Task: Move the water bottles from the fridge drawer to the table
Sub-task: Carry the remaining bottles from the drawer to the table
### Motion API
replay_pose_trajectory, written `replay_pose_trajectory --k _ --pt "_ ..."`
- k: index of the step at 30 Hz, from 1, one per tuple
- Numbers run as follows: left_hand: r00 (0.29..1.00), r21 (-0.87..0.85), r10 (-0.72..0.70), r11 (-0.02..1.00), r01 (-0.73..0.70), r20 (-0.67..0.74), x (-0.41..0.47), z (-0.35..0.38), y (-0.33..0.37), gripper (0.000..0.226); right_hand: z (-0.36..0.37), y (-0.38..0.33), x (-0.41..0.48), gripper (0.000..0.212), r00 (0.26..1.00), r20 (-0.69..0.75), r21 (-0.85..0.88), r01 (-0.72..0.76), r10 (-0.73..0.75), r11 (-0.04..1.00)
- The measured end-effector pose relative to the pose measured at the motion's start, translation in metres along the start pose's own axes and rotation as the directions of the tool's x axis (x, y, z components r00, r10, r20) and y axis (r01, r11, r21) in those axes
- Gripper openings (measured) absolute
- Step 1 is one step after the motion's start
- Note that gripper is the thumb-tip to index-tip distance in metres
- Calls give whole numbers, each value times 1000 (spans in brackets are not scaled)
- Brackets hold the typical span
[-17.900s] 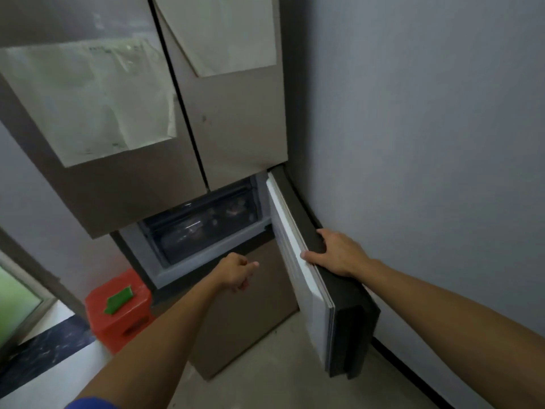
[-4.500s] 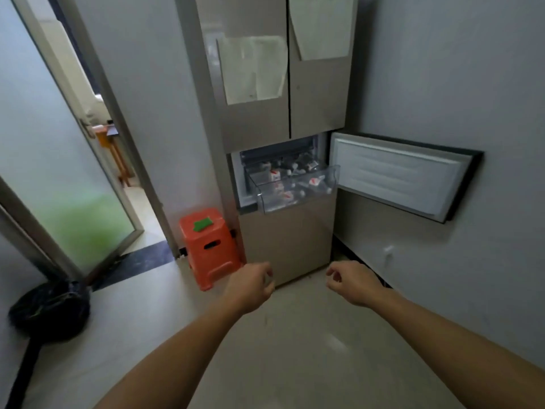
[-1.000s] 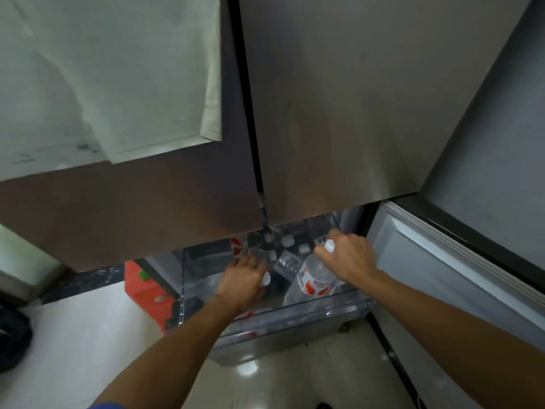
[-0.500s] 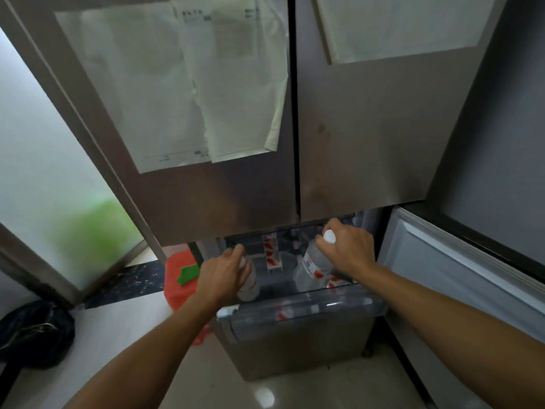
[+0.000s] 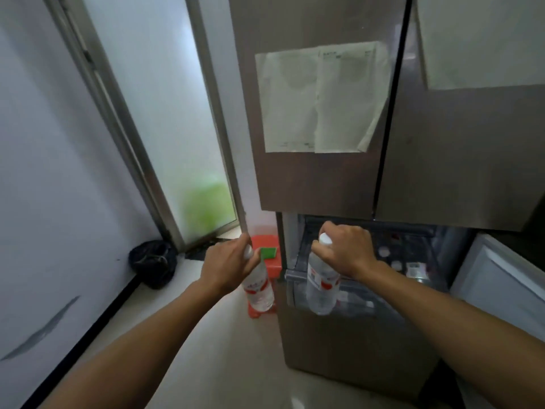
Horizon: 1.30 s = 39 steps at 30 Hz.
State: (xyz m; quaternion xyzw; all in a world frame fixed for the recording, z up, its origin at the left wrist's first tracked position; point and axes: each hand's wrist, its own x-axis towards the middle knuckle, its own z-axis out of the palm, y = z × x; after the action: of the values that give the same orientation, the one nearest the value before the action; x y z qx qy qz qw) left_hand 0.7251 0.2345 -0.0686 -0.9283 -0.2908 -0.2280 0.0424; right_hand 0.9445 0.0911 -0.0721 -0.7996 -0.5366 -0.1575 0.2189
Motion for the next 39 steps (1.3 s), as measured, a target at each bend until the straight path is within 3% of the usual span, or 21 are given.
replay_pose_trajectory --k 6,8,12,15,18,20,22,26,36,39 --pt "939 78 -302 953 292 164 -148 -31 -42 31 38 -94 -56 31 953 129 168 251 -274 953" --pt "909 110 -382 923 368 165 -202 -51 -54 33 49 -133 -73 30 919 162 206 326 -361 923" --pt "839 187 -528 845 501 135 -307 -100 -83 51 50 -231 -101 55 823 150 272 499 -548 823" --pt "772 222 -625 773 594 111 -387 -141 -106 50 45 -319 -127 47 747 151 324 581 -647 746" --pt "701 273 -712 682 679 36 -476 -190 -130 31 44 -417 -167 62 682 147 367 635 -716 680" --pt "682 278 -731 659 699 17 -504 -202 -135 28 44 -444 -179 50 692 152 376 620 -706 689" --pt "618 285 -786 593 753 5 -562 -235 -151 27 49 -511 -210 37 680 156 406 617 -716 675" --pt "531 339 -847 491 803 -31 -663 -292 -180 25 46 -627 -275 32 611 193 488 619 -767 616" --pt "253 351 -960 198 915 -118 -834 -370 -252 27 54 -843 -345 32 379 80 580 735 -922 353" --pt "200 341 -971 147 929 -128 -874 -378 -287 27 67 -908 -357 32 317 63 578 761 -946 294"
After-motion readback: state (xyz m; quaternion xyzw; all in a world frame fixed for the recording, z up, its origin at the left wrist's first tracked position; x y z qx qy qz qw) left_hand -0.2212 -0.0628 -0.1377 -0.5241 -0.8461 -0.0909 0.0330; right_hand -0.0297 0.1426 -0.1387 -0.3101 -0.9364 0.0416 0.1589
